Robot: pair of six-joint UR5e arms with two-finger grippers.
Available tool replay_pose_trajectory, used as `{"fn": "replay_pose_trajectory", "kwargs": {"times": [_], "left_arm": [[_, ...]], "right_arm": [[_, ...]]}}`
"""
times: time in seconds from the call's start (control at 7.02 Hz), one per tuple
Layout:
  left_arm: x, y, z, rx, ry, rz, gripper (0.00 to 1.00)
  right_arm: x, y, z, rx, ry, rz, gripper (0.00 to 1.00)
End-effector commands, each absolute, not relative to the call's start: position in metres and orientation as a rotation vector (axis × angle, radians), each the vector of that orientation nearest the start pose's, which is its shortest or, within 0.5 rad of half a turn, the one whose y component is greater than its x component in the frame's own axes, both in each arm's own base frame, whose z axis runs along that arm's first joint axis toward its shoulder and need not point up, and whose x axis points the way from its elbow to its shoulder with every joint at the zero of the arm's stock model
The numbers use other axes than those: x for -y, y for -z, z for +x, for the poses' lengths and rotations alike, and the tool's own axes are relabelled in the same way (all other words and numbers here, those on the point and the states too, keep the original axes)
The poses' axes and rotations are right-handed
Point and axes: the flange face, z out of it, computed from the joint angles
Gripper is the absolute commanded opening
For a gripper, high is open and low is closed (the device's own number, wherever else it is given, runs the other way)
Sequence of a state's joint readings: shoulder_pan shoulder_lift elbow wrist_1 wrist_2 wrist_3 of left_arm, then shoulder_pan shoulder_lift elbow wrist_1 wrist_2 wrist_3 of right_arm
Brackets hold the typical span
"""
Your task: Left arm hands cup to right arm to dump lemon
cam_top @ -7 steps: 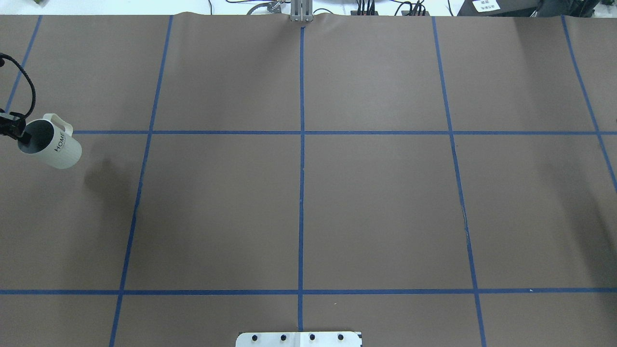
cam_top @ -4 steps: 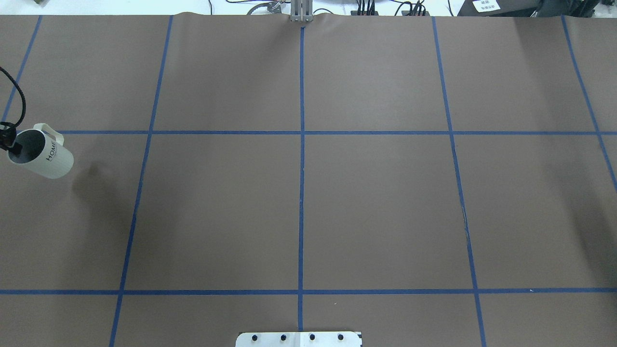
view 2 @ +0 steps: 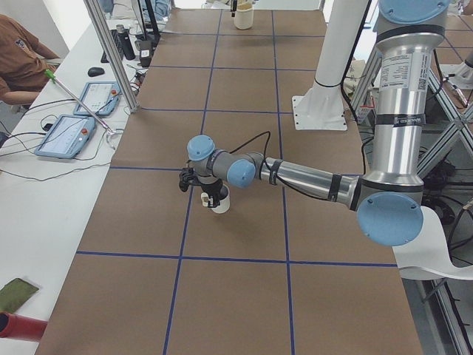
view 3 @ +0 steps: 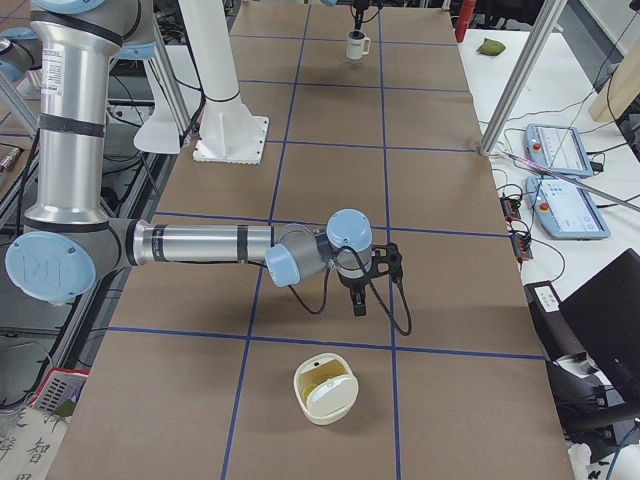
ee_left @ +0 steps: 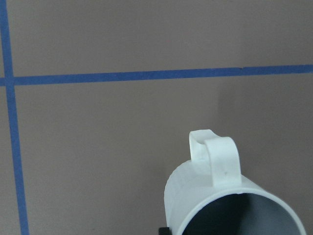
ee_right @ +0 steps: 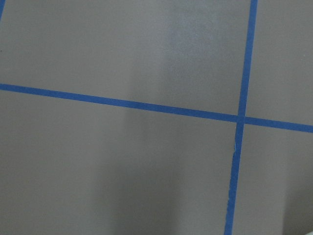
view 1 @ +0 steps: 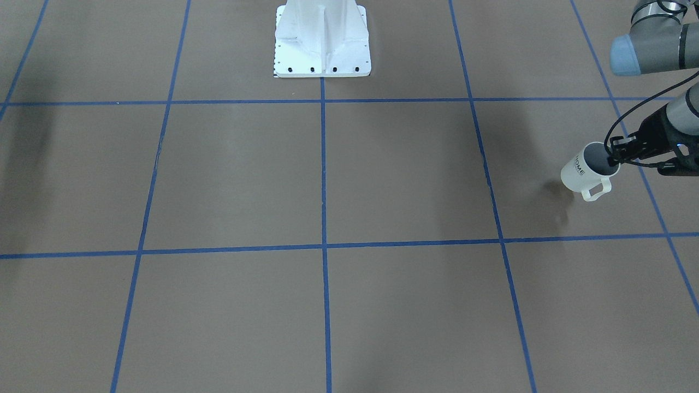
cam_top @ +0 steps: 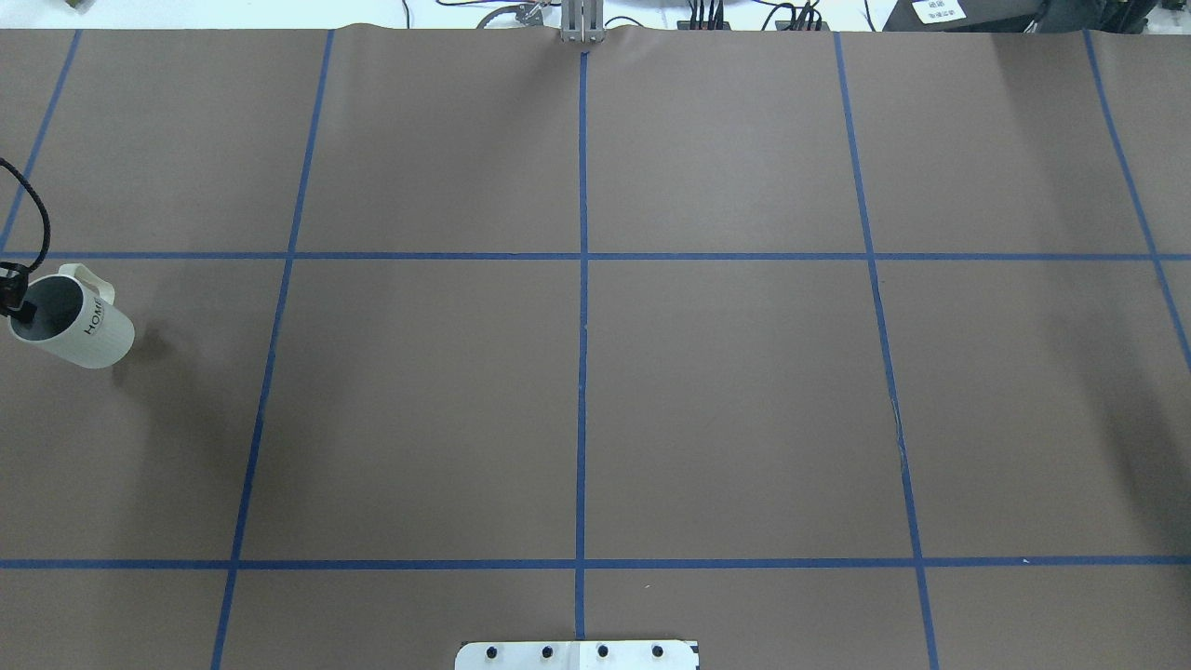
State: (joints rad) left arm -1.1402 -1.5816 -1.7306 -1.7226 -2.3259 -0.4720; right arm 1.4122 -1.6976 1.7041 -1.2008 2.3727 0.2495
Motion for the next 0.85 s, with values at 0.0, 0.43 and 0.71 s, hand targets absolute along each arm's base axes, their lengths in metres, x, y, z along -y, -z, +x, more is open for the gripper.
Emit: {"fn": "replay_pose_trajectory", "kwargs": {"times": [0.0, 0.43, 0.71], "left_arm": [[0.483, -0.557, 0.174, -0.817, -0.131, -0.043, 0.0], [0.481, -0.56, 0.178, -0.815, -0.141, -0.049, 0.7], [0.485, -0.543, 0.178, -0.827, -0.15, -0.019, 1.0]], "right_arm": [[0.46, -0.611, -0.013, 0.843, 0.068, 0.184, 1.0], [0.459, -0.609, -0.013, 0.844, 0.069, 0.186, 1.0], [0.456, -0.607, -0.011, 0.845, 0.067, 0.19, 1.0]]}}
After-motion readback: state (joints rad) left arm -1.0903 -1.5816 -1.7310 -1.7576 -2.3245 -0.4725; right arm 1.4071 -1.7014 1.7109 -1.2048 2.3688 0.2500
